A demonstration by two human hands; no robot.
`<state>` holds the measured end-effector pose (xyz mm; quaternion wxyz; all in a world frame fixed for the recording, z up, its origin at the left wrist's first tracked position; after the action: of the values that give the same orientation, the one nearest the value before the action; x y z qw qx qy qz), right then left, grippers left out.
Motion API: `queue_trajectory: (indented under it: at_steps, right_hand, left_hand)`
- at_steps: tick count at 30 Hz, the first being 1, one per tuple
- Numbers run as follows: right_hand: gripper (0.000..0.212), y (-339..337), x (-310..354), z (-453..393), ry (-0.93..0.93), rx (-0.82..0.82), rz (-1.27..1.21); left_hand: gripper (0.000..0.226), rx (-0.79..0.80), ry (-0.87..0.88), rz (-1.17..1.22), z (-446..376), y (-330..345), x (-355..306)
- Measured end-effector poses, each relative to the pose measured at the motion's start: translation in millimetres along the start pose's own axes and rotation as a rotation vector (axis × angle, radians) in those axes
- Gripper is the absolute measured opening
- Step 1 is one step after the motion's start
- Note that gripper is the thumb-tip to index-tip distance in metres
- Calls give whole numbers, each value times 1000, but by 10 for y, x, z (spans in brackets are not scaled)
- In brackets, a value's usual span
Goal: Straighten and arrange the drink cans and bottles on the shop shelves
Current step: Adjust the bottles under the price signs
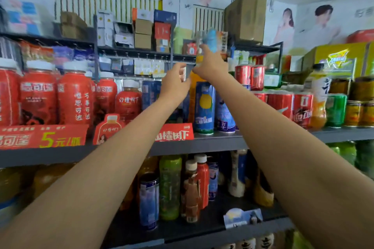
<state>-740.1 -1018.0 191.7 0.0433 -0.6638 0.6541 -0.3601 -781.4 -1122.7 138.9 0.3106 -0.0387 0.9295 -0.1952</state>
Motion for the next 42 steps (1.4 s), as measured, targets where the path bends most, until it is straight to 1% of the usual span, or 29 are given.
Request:
queue_trajectory:
  at_steps: [3,5,7,10,14,17,21,23,25,27,30,33,36,37,39,41,42]
  right_hand:
    - [66,103,-27,-211,-1,135,8]
    - [63,151,-41,-286,3,164,32]
    - [53,148,-15,-321,-21,118,4]
    - [34,105,127,-348,-106,20,-142]
    - [26,156,287,-287,-159,-30,-237]
    - [25,153,268,-249,-167,-94,-425]
    - [27,-51,390,-139,-235,-218,-660]
    - [31,-171,483,-64,-246,-224,-778]
    - [34,-286,571,47,-274,-207,-870]
    - [33,-394,636,226,-289,-204,-928]
    - [32,-432,686,553,-277,-171,-948]
    - [42,-313,810,989,-293,-81,-952]
    - [57,-197,994,1476,-290,-117,-940]
    - [57,-128,1043,1636,-246,-121,-952]
    - [53,78,1106,1958,-135,-81,-957]
    - [52,327,1146,2299,-81,-14,-889]
    - [55,455,1149,2462,-63,19,-867]
  left_hand:
    - [52,84,-30,-29,-77,160,-1]
    - [52,95,-48,-38,-98,194,10]
    - [53,95,-75,-19,-114,196,52]
    - [57,93,-129,-3,-114,199,151]
    - [60,71,-223,-19,-109,204,271]
    - [60,11,-206,-45,-148,114,234]
    - [66,-113,-107,-12,-179,-108,81]
    - [69,-193,-64,62,-152,-239,-8]
    - [66,-244,-40,180,-101,-363,-101]
    - [61,-284,-21,327,-41,-495,-173]
    - [50,-334,3,425,114,-754,-290]
    - [39,-279,68,504,352,-1047,-384]
    - [34,-148,170,453,751,-1312,-406]
    - [36,-94,188,405,918,-1372,-366]
    - [51,6,185,289,1260,-1465,-206]
    - [64,84,144,190,1586,-1550,61]
    - [66,124,119,141,1721,-1574,208]
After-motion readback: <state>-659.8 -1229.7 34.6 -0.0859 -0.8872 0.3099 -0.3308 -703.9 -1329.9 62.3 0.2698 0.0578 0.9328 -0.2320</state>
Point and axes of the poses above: each hand's wrist, its own z-axis away from the middle knuckle, its own y-axis out of the palm, x = y × z, the point moved 7 cm from there along -z, towards the middle knuckle, and after that the axes turned 10 degrees about -z, right-handed, at the moved point
